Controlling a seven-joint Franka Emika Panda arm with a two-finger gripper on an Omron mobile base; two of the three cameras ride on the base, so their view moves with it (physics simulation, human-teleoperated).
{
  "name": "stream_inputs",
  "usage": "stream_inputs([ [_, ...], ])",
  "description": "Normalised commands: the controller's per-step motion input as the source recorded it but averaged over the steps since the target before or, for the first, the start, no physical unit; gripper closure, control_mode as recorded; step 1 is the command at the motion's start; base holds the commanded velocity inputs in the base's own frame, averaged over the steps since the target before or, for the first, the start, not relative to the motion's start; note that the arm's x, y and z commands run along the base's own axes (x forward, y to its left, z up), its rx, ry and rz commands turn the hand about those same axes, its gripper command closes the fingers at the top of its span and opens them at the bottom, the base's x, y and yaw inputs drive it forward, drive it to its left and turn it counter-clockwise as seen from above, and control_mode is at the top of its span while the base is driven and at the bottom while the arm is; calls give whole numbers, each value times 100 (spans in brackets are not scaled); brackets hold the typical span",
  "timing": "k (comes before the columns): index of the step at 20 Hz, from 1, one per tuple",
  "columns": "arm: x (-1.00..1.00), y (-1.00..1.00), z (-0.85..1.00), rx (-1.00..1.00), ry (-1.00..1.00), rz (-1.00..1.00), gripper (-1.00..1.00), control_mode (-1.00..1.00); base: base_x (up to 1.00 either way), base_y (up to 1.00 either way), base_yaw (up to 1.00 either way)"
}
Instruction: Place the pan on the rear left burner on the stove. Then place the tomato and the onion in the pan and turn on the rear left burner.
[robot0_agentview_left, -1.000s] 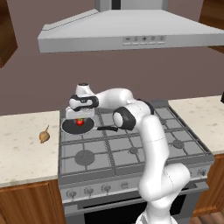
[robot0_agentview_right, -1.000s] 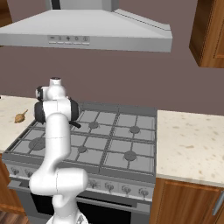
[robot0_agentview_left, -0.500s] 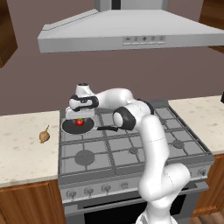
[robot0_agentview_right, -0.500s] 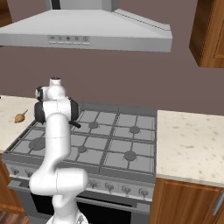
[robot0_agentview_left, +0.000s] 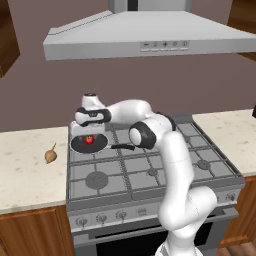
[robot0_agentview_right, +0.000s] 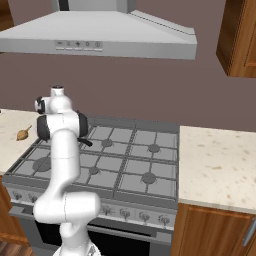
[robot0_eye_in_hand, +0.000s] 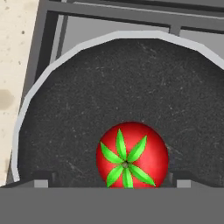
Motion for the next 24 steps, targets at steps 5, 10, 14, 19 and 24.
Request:
stream_inputs([
  [5,-10,6,39,-9,0,-5,-100,-100,0,0,0],
  [10,-33,5,42,-4,0,-6,-100,-100,0,0,0],
  [14,-52,8,37,0,2,-6,-100,-100,0,0,0],
  [19,-72,5,5,0,-1,-9,-100,-100,0,0,0],
  [24,-78,7,0,0,-5,-11,-100,-100,0,0,0],
])
